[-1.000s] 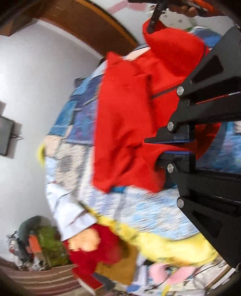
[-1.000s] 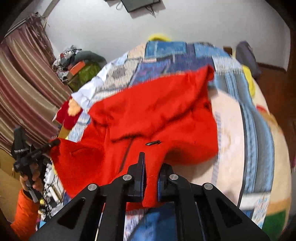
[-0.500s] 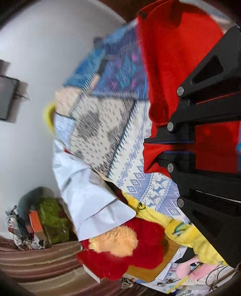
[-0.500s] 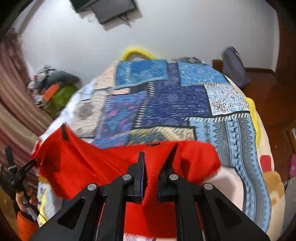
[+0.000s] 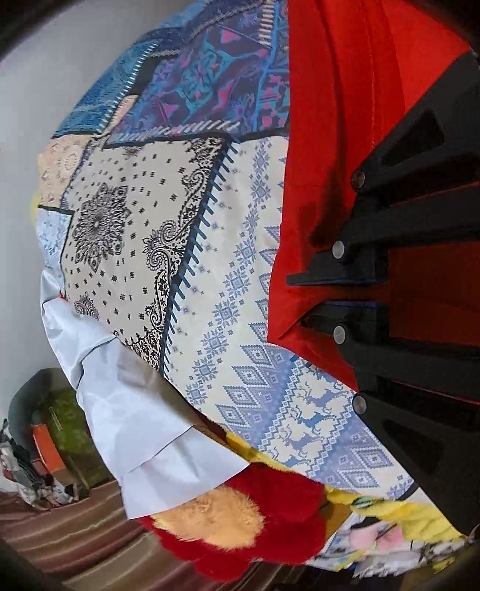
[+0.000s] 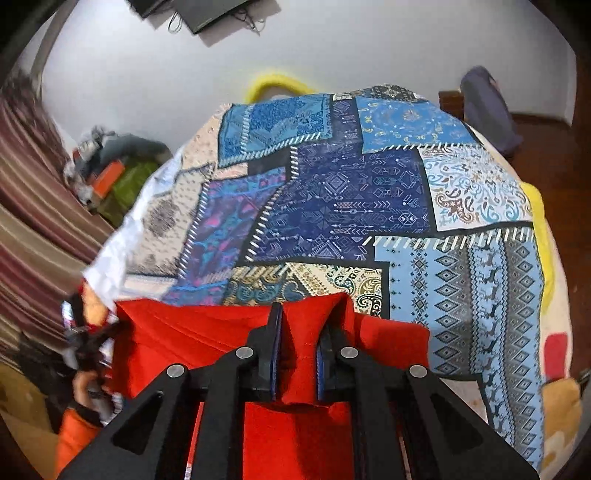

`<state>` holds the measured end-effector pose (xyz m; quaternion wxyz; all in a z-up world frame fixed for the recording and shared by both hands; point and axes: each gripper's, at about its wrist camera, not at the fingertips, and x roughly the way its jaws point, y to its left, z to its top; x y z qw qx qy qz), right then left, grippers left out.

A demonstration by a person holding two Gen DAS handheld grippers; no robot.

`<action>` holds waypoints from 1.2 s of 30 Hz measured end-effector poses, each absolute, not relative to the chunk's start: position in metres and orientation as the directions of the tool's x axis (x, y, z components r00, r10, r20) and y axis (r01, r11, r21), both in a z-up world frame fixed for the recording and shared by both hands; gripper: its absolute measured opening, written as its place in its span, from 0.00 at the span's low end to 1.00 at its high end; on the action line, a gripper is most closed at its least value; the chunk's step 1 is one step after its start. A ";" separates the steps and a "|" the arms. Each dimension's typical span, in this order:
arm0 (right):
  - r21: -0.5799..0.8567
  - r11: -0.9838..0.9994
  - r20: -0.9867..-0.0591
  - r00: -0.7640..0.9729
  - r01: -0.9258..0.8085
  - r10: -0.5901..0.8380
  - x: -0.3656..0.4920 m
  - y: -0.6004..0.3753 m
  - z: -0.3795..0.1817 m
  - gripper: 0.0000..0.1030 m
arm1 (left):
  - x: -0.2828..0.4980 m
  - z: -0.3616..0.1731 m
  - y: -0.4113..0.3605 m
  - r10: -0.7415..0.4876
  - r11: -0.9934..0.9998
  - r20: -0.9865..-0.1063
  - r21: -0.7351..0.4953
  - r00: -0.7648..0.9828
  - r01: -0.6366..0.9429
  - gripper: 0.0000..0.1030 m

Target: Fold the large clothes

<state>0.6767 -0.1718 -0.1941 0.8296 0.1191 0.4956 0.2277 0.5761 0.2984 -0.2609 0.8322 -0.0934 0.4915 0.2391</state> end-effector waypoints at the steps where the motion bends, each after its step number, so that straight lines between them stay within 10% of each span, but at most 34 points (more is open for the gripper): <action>1: 0.428 0.869 -0.762 0.417 -0.249 0.495 0.677 -0.177 -0.189 0.09 | 0.578 -0.261 0.296 0.320 0.868 -0.865 0.104 0.386 -0.486 0.08; 4: 0.195 0.976 -0.778 0.590 -0.097 0.214 0.674 -0.201 -0.162 0.09 | 0.582 -0.266 0.293 0.366 0.859 -0.870 0.178 0.331 -0.480 0.08; 8: 0.215 0.974 -0.789 0.575 -0.069 0.215 0.672 -0.238 -0.150 0.09 | 0.577 -0.250 0.279 0.379 0.886 -0.847 0.217 0.371 -0.409 0.11; 18: 0.100 0.940 -0.781 0.560 -0.326 0.277 0.599 -0.176 -0.155 0.09 | 0.531 -0.161 0.259 0.324 0.933 -0.748 0.153 0.580 -0.325 0.74; 28: 0.091 0.827 -0.818 0.432 -0.554 0.380 0.571 -0.026 -0.206 0.09 | 0.520 -0.203 0.181 0.062 0.998 -0.811 0.035 0.582 -0.057 0.76; 36: -0.193 0.800 -0.837 0.521 -0.567 0.167 0.563 0.014 -0.269 0.09 | 0.542 -0.278 0.164 0.050 0.997 -0.868 0.015 0.493 -0.074 0.86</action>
